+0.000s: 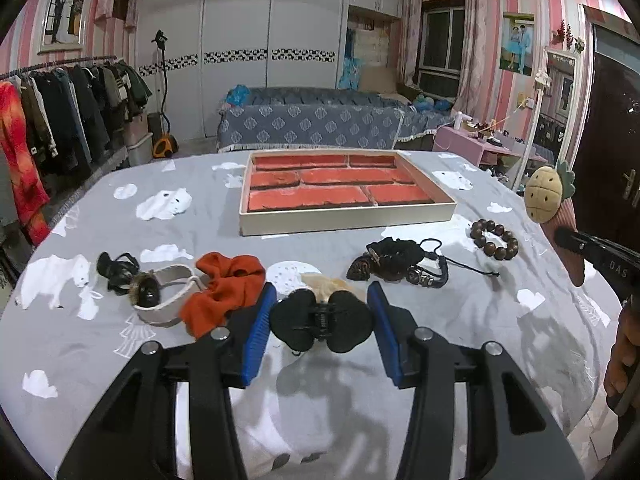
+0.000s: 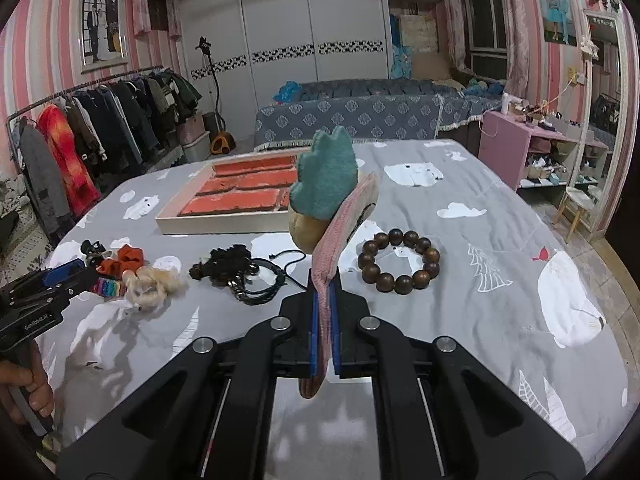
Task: Organize jewelry
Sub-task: 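Carry the black claw clip toward the red tray with the left tool while the right tool carries the plush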
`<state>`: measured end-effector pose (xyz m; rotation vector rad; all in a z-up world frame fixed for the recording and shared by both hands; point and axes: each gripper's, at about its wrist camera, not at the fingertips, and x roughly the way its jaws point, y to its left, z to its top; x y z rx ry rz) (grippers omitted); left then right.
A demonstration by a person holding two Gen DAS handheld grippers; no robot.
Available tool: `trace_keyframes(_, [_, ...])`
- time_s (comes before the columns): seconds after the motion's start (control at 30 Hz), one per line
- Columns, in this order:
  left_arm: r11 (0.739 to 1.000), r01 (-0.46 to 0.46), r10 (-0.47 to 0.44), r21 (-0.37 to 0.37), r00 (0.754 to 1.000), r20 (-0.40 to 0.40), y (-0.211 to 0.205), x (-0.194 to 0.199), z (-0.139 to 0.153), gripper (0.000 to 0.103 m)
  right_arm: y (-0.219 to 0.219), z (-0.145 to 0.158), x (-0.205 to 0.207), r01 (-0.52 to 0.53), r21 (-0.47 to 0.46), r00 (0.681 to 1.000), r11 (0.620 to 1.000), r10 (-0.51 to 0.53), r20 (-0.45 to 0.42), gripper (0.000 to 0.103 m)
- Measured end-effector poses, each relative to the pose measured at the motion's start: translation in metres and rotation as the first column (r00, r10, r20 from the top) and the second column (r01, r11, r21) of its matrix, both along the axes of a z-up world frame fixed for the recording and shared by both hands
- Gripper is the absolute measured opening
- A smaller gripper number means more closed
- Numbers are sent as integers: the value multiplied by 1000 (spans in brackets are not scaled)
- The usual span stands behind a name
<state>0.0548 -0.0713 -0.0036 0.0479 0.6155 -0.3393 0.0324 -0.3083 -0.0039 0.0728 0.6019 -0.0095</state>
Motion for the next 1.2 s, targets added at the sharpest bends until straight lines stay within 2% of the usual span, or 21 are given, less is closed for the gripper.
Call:
trace_keyframes(0.37, [1000, -23, 22, 11, 997, 78, 10, -13, 36, 47, 2, 10, -16, -15, 11, 999, 1000, 15, 42, 6])
trace_keyframes(0.7, [999, -32, 32, 1, 994, 102, 7, -10, 44, 47, 3, 16, -18, -19, -1, 998, 1000, 19, 57, 6])
trace_keyframes(1.2, [999, -30, 35, -37, 990, 136, -2, 29, 55, 47, 14, 22, 13, -47, -33, 997, 998, 49, 56, 6])
